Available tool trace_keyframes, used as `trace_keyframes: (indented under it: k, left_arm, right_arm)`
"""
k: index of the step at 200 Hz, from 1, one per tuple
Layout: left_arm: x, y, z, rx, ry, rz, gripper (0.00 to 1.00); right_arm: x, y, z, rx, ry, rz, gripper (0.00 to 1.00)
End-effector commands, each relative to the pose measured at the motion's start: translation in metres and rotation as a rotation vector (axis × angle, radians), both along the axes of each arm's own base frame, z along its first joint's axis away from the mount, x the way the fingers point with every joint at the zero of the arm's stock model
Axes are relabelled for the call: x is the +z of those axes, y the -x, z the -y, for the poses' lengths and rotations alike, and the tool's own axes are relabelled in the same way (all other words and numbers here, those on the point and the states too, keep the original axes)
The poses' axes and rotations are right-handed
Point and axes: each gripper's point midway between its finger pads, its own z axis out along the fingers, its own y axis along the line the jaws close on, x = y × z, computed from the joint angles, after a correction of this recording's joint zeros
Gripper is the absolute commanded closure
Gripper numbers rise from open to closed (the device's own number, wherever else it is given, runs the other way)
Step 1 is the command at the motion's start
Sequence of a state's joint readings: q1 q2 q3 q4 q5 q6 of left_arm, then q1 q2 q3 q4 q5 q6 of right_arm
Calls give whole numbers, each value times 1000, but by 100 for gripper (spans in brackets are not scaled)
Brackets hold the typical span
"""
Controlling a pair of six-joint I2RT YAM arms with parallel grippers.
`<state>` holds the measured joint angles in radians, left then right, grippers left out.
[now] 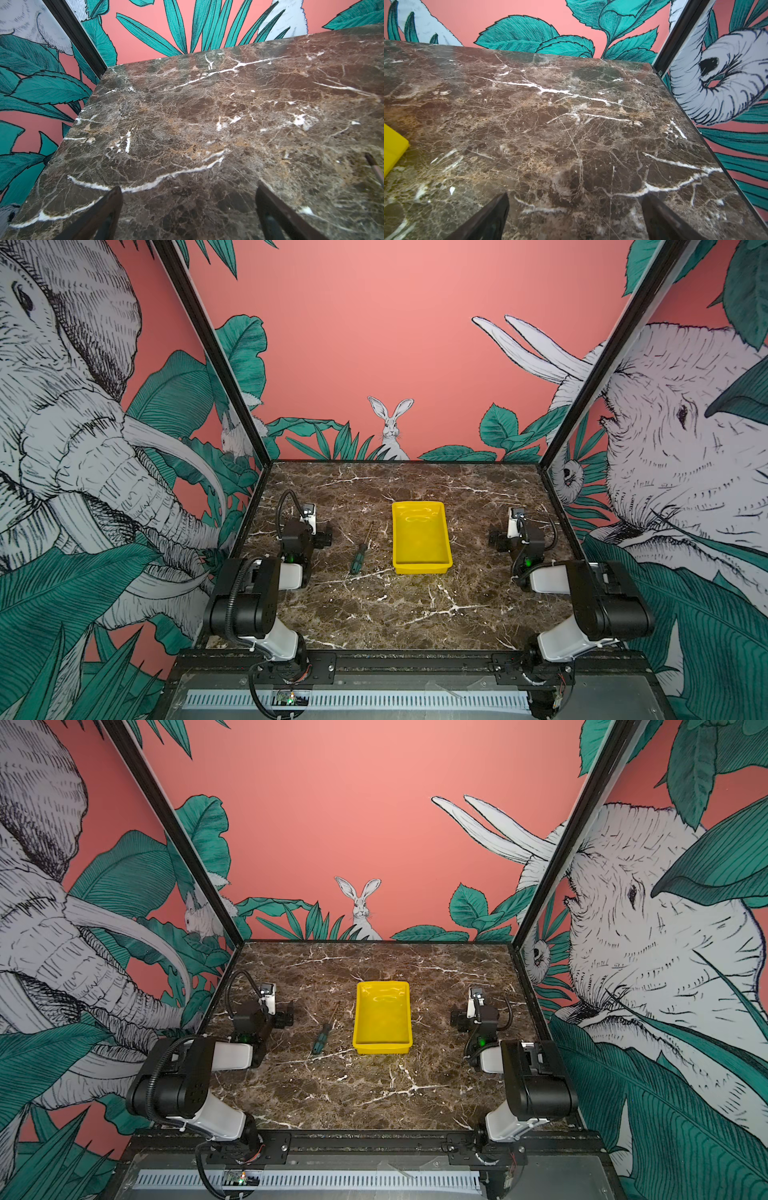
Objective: Put the screwdriver in the bin
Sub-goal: Pick up the screwdriver from the center of the table.
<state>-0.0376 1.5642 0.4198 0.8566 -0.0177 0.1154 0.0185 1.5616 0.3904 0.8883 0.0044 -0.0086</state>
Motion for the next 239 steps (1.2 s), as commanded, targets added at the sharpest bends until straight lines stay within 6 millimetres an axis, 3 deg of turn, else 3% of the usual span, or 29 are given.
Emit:
trace_keyframes:
  k: [1,59,106,141,156,180,206,239]
  left_arm:
    - [6,-2,-1,10,-2,5,0]
    - [22,-8,-12,77,-11,-87,0]
    - [79,9,-18,174,117,-109,0]
    - [105,24,7,127,300,-269,0]
    - [101,34,23,109,306,-332,0]
    - [89,57,55,78,154,-432,0]
    - [56,82,81,61,192,-611,3]
    - [24,101,107,30,183,-712,5]
  right_arm:
    - [10,-3,4,-18,-3,32,1]
    - [17,-2,5,-24,-2,29,1]
    - [47,1,0,-32,-83,-93,1]
    - [74,16,-6,-93,-255,-227,1]
    - [81,24,-14,-70,-306,-273,1]
    - [88,43,-27,-20,-346,-353,1]
    - [80,70,-37,15,-375,-487,1]
    - [71,105,-60,102,-468,-633,1]
